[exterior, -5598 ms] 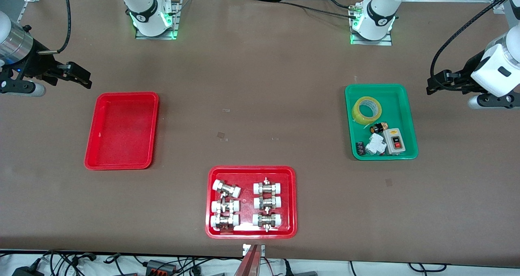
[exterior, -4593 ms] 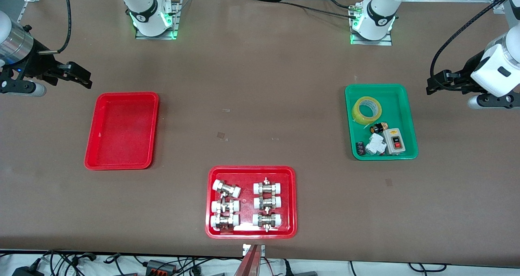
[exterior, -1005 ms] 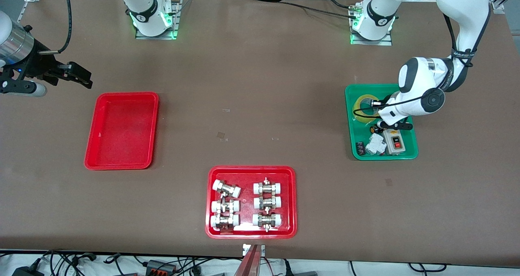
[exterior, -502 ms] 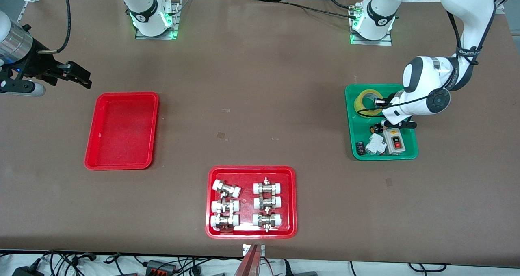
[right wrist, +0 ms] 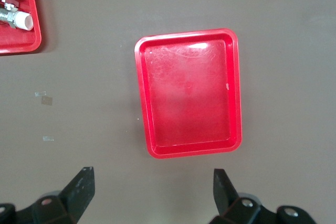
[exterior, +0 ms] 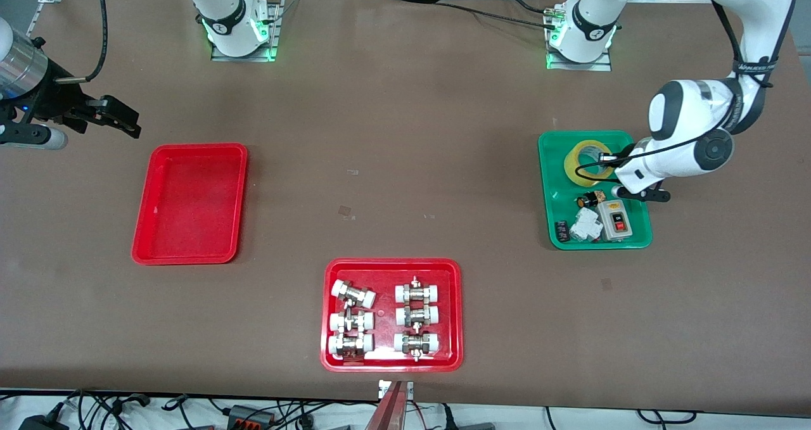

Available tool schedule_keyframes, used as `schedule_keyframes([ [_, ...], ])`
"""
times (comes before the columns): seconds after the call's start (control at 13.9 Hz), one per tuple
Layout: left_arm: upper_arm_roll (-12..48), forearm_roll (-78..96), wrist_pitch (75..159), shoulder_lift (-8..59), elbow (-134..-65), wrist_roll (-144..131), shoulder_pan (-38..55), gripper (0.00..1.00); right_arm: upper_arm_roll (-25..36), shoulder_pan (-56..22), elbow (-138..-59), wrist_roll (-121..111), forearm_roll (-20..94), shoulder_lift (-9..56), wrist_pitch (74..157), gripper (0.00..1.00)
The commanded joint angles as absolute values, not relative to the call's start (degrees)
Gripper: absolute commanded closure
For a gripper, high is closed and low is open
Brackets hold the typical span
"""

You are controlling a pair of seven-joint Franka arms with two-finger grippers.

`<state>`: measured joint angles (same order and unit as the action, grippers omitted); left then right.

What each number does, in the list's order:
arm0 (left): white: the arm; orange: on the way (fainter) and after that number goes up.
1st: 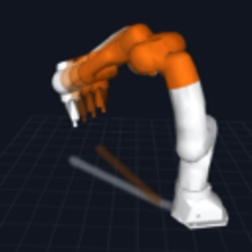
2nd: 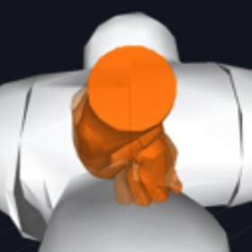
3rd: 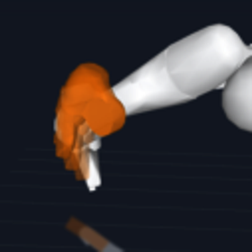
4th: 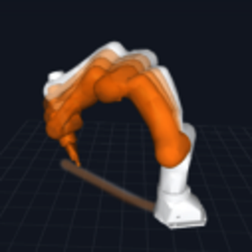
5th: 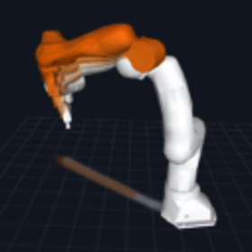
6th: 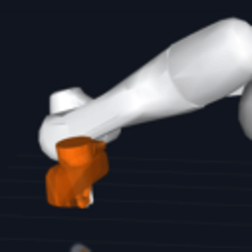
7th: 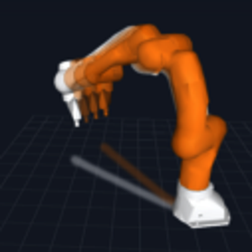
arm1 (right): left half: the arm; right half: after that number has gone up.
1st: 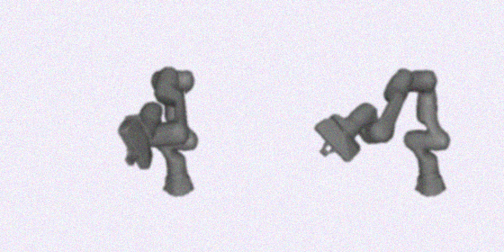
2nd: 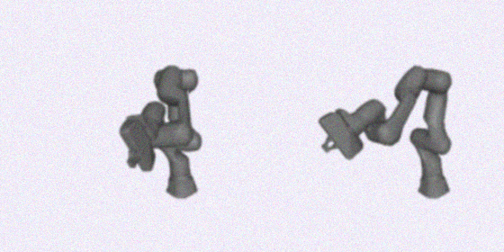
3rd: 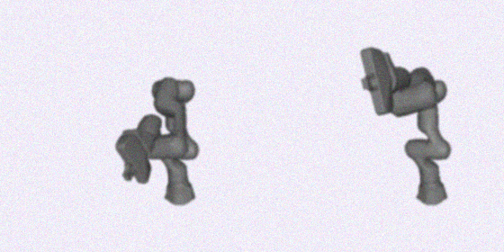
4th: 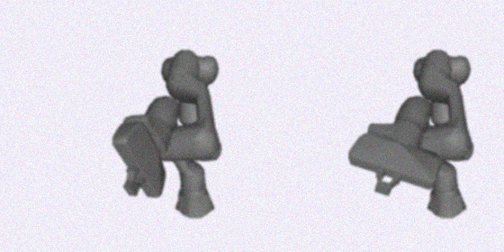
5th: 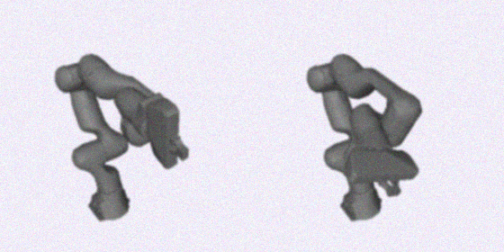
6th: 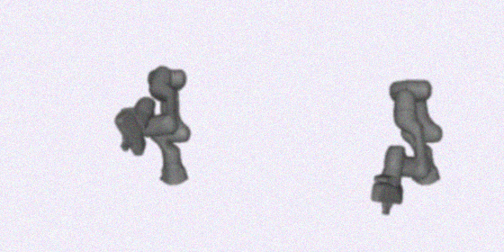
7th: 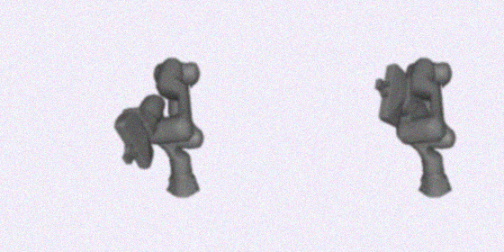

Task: Left arm passes tape to right arm into tray
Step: 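Close the left gripper on the rim of the yellow tape roll, then carry the tape with the left gripper while the right gripper approaches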

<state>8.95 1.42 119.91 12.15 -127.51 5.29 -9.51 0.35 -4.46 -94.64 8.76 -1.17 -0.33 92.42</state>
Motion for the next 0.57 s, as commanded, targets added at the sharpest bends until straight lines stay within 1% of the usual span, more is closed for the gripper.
schedule_keyframes([
  [0.0,13.86,2.99,114.27,8.18,-122.54,7.03,-9.93,0.99,0.26,-4.04,-93.6,8.17,-1.05,0.18,91.85,0.0],
  [0.07,15.1,2.99,114.26,7.65,-120.95,7.03,-9.84,0.99,0.26,-4.04,-93.6,8.17,-1.05,0.18,91.85,0.0],
  [0.36,22.04,2.99,113.12,7.56,-109.45,6.25,-9.41,0.99,0.26,-4.13,-93.78,8.17,-1.05,0.18,91.85,0.0],
  [0.5,27.4,4.12,112.94,8.87,-106.1,4.58,-9.06,0.99,0.0,-4.65,-93.95,8.17,-1.14,1.48,91.67,0.0],
])
